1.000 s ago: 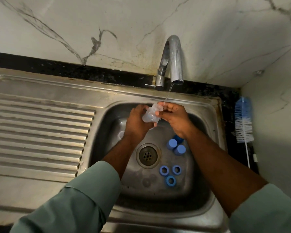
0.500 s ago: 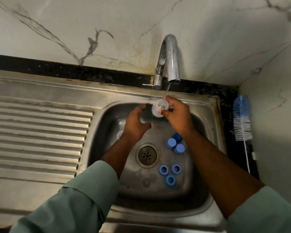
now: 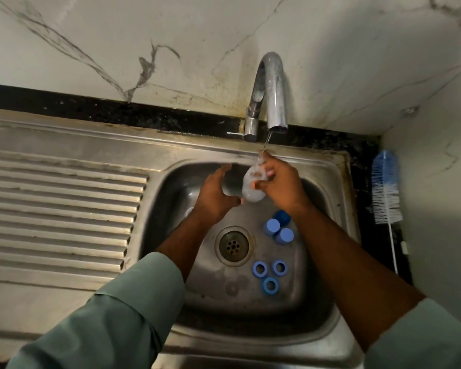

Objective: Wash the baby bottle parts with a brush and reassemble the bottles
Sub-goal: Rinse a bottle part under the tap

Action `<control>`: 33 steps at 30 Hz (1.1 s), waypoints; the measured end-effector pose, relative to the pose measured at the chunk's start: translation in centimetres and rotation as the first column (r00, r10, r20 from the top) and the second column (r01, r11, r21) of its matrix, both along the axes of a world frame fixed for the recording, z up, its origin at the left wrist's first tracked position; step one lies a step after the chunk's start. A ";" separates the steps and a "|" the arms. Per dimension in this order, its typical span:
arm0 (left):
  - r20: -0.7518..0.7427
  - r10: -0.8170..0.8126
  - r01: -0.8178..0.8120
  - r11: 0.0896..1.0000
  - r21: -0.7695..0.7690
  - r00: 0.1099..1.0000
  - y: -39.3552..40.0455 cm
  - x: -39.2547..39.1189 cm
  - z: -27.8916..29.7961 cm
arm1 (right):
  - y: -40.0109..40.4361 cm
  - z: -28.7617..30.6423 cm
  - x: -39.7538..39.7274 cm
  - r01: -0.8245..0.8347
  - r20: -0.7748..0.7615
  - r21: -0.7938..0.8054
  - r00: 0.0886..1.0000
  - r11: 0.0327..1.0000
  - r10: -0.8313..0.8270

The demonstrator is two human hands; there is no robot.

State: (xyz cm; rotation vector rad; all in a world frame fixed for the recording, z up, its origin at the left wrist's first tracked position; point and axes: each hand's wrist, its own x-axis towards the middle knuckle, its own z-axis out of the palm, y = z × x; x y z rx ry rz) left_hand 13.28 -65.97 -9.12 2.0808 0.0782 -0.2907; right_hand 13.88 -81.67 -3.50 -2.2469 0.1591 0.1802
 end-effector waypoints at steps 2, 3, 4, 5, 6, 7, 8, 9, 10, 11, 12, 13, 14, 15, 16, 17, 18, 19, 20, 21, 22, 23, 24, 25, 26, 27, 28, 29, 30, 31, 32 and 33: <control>0.006 -0.015 0.015 1.000 0.001 1.000 0.0 0.1 -0.3 | 0.1 0.1 0.0 -0.076 0.031 -0.124 0.996 0.989 0.081; -0.008 -0.025 0.026 1.000 0.008 1.000 0.0 0.1 -0.3 | 0.0 0.0 0.2 -0.086 0.042 -0.182 0.995 0.980 0.095; -0.005 -0.030 0.030 1.000 0.007 1.000 0.1 0.0 -0.2 | 0.2 0.3 0.3 -0.090 0.028 -0.172 0.995 0.981 0.096; -0.012 -0.032 0.032 0.999 0.011 0.999 0.1 0.0 -0.3 | 0.4 0.5 0.4 -0.112 0.005 -0.139 0.994 0.984 0.114; 0.002 -0.036 0.036 0.999 0.004 0.999 0.2 0.0 -0.2 | 0.7 0.7 0.5 -0.125 0.004 -0.122 0.992 0.985 0.127; 0.002 -0.047 0.047 0.999 -0.004 0.999 0.2 -0.1 -0.3 | 0.9 0.9 0.6 -0.108 0.028 -0.128 0.993 0.986 0.112; 0.017 -0.053 0.053 0.999 -0.007 0.998 0.2 -0.1 -0.5 | 1.1 1.1 0.8 -0.072 0.052 -0.138 0.995 0.988 0.080; 0.020 -0.047 0.047 0.999 -0.007 0.999 0.3 -0.1 -0.5 | 1.2 1.2 0.9 -0.046 0.070 -0.137 0.996 0.990 0.056; 0.034 -0.045 0.045 0.999 -0.001 0.998 0.5 -0.2 -0.5 | 1.3 1.5 1.0 -0.033 0.077 -0.132 0.996 0.991 0.044; 0.038 -0.046 0.046 0.999 -0.004 0.998 0.5 -0.2 -0.5 | 1.4 1.6 1.1 -0.032 0.076 -0.118 0.996 0.992 0.041; 0.052 -0.045 0.046 0.999 -0.015 0.998 0.6 -0.2 -0.6 | 1.4 1.7 1.1 -0.037 0.061 -0.090 0.997 0.995 0.043; 0.050 -0.042 0.043 0.999 -0.030 0.998 0.7 -0.2 -0.7 | 1.5 1.8 1.2 -0.045 0.047 -0.080 0.998 0.996 0.049; 0.057 -0.040 0.042 0.999 -0.029 0.998 0.7 -0.2 -0.6 | 1.5 1.9 1.1 -0.048 0.040 -0.104 0.998 0.993 0.053; 0.040 -0.045 0.045 0.999 -0.019 0.998 0.6 -0.3 -0.5 | 1.4 2.1 1.0 -0.046 0.039 -0.135 0.998 0.990 0.051; 0.040 -0.050 0.051 0.999 -0.011 0.998 0.5 -0.3 -0.6 | 1.3 2.2 1.0 -0.049 0.038 -0.143 0.998 0.988 0.055; 0.035 -0.048 0.048 0.999 -0.014 0.998 0.5 -0.3 -0.6 | 1.2 2.2 0.9 -0.065 0.030 -0.144 0.997 0.988 0.070; 0.039 -0.049 0.050 0.999 -0.016 0.998 0.5 -0.3 -0.7 | 1.2 2.1 0.9 -0.073 0.034 -0.160 0.996 0.984 0.079; 0.034 -0.047 0.048 0.999 -0.021 0.998 0.3 -0.4 -0.7 | 1.2 2.1 0.7 -0.059 0.039 -0.184 0.997 0.981 0.067; 0.045 -0.048 0.049 0.998 -0.026 0.998 0.2 -0.4 -0.6 | 1.2 2.0 0.6 -0.044 0.039 -0.192 0.998 0.980 0.053; 0.051 -0.046 0.048 0.998 -0.030 0.998 0.1 -0.3 -0.6 | 1.2 2.0 0.6 -0.054 0.024 -0.198 0.998 0.979 0.060; 0.077 -0.054 0.057 0.998 -0.032 0.996 0.1 -0.3 -0.6 | 1.3 2.0 0.6 -0.075 0.015 -0.222 0.997 0.972 0.080; 0.083 -0.063 0.067 0.997 -0.042 0.995 0.0 -0.3 -0.6 | 1.3 2.0 0.5 -0.084 0.011 -0.244 0.996 0.966 0.090; 0.096 -0.069 0.074 0.996 -0.053 0.993 -0.1 -0.3 -0.6 | 1.2 2.0 0.5 -0.087 0.011 -0.229 0.996 0.970 0.092; 0.104 -0.071 0.078 0.995 -0.066 0.992 -0.1 -0.3 -0.4 | 1.2 2.1 0.6 -0.091 0.003 -0.202 0.996 0.975 0.093; 0.124 -0.073 0.082 0.994 -0.076 0.990 -0.2 -0.4 -0.3 | 1.2 2.2 0.6 -0.095 0.010 -0.200 0.995 0.975 0.099; 0.132 -0.080 0.092 0.992 -0.090 0.988 -0.2 -0.3 -0.3 | 1.2 2.2 0.6 -0.084 0.023 -0.208 0.996 0.975 0.091; 0.147 -0.078 0.094 0.990 -0.102 0.986 -0.3 -0.3 -0.3 | 1.1 2.2 0.6 -0.076 0.033 -0.198 0.996 0.977 0.084; 0.142 -0.072 0.088 0.990 -0.110 0.987 -0.3 -0.3 -0.2 | 1.1 2.1 0.8 -0.081 0.030 -0.188 0.996 0.979 0.088; 0.145 -0.062 0.079 0.990 -0.115 0.987 -0.3 -0.3 -0.2 | 1.1 1.9 0.8 -0.090 0.026 -0.202 0.995 0.975 0.097; 0.148 -0.058 0.077 0.989 -0.123 0.987 -0.2 -0.3 -0.2 | 1.0 2.0 0.8 -0.079 0.030 -0.214 0.996 0.974 0.088; 0.164 -0.057 0.079 0.988 -0.135 0.985 -0.3 -0.3 -0.2 | 0.9 1.7 0.9 -0.058 0.035 -0.194 0.997 0.979 0.065; 0.169 -0.057 0.081 0.986 -0.143 0.984 -0.3 -0.3 -0.2 | 0.8 1.8 0.9 -0.061 0.018 -0.177 0.998 0.982 0.065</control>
